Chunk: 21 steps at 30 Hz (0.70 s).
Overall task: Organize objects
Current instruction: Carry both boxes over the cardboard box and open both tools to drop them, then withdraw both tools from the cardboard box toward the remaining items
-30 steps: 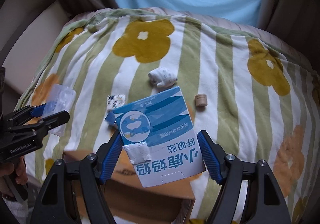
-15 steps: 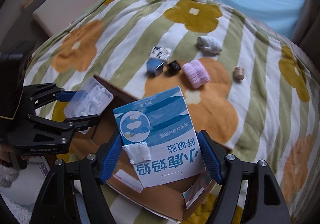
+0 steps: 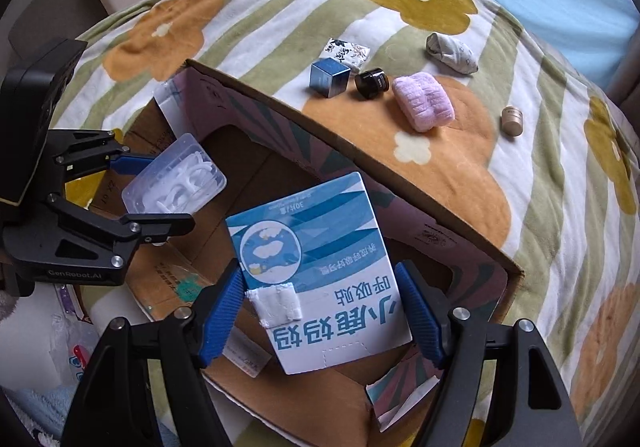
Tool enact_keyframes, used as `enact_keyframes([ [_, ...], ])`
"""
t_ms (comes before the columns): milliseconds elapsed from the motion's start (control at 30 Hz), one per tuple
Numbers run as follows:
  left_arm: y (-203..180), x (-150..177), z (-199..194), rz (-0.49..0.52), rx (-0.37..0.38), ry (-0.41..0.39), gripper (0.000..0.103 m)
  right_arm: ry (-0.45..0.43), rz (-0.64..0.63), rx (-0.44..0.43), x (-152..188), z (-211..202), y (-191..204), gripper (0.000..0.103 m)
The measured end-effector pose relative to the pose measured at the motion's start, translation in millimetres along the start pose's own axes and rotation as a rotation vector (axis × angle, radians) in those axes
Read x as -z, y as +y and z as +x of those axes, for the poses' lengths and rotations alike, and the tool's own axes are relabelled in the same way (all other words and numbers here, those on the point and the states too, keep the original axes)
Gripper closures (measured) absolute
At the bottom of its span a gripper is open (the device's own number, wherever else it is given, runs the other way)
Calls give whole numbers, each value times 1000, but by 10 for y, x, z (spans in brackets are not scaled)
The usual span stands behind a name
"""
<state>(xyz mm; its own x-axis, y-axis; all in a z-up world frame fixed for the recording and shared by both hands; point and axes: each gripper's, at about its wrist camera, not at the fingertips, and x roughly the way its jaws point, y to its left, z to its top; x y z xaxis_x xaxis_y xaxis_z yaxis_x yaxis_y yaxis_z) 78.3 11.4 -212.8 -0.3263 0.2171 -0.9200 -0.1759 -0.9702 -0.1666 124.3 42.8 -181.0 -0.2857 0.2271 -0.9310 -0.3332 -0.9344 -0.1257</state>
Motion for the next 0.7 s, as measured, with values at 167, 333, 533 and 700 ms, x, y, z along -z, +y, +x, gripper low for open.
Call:
enact_keyframes([
  [167,-15,-2,18,43,-7,-1,46,-7,-7,6,12,65,-21,31],
  [333,3,-16,9,36,9,-7,1,8,1,36,28,144,-33,27],
  [533,-65,46,-101,53,4,-15,1,20,17,36,106,143,-50,6],
  [700,-98,105,-258,39,-1,-15,1,36,57,-9,180,56,-11,0],
])
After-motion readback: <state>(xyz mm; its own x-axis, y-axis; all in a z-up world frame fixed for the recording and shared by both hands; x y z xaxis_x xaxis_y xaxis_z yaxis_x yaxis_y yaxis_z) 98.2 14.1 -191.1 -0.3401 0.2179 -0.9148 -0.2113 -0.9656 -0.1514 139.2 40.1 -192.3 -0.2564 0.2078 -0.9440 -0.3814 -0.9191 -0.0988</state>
